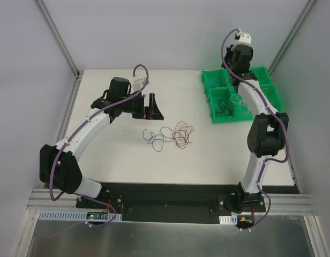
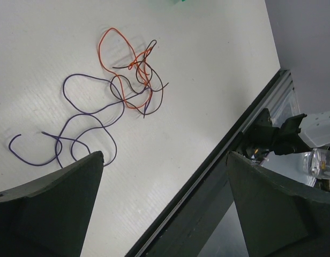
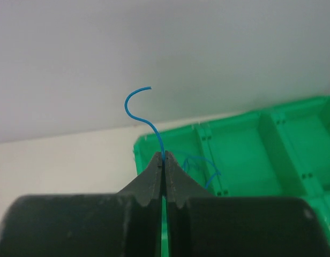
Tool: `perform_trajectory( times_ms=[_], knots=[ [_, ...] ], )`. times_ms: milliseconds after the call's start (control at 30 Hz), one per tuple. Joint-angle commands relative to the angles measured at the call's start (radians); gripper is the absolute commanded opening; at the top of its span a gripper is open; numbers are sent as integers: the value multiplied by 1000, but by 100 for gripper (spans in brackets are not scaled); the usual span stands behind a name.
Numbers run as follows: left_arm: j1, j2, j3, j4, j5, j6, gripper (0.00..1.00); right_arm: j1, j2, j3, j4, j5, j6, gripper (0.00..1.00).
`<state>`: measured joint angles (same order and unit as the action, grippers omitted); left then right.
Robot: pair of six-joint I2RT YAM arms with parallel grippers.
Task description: Untangle the cables
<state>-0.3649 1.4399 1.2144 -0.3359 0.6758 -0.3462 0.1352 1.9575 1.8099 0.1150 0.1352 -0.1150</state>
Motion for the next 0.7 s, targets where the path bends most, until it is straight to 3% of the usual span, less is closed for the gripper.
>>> perform_trajectory(
  times_ms=[0, 167, 400, 667],
  knots=[
    [6, -1, 0, 9, 4, 32, 96, 1, -45, -86, 31, -49, 72, 0],
    [6, -7, -1, 8, 1, 30, 96, 1, 47, -29, -99, -101, 93, 0],
    [6, -16, -7, 9, -2, 32, 96, -11, 253, 208, -354, -158, 112, 4],
    [6, -22, -13, 11, -2, 32, 96, -23, 359, 336, -416, -207, 182, 4]
  ],
)
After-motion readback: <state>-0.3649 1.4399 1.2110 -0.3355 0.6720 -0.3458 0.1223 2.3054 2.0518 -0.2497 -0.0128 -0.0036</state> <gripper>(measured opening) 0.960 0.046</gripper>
